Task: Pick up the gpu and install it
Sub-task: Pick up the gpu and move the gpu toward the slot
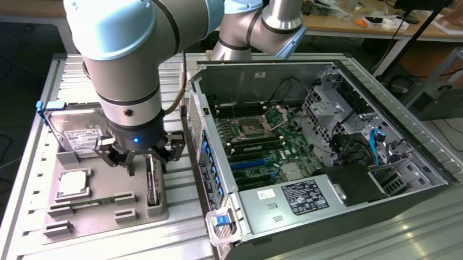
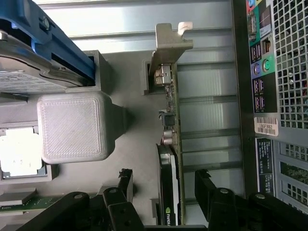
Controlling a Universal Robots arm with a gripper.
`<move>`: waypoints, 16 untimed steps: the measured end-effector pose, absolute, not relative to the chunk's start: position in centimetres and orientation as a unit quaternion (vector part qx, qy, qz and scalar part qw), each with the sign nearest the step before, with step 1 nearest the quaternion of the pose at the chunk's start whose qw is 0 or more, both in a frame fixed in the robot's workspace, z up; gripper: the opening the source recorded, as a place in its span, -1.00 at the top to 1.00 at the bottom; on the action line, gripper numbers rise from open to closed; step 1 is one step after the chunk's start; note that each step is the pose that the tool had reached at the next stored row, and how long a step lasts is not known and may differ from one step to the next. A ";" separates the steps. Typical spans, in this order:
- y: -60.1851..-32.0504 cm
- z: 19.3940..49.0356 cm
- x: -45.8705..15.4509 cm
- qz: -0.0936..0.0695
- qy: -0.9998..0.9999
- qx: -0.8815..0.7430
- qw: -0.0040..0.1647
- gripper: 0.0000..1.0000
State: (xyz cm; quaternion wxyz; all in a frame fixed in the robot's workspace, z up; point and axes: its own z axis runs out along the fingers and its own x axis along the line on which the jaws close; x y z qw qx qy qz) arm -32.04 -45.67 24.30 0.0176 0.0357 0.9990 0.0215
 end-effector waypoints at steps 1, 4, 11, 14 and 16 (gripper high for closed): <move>-45.7 24.3 -32.0 0.022 0.999 0.036 0.018 -0.26; -45.7 24.3 -32.0 0.022 0.999 0.036 0.018 -0.26; -45.7 24.3 -31.9 0.021 0.999 0.036 0.018 -0.09; -45.7 24.3 -31.8 0.022 0.999 0.036 0.018 -0.09; -45.7 24.3 -31.8 0.022 0.999 0.036 0.018 -0.09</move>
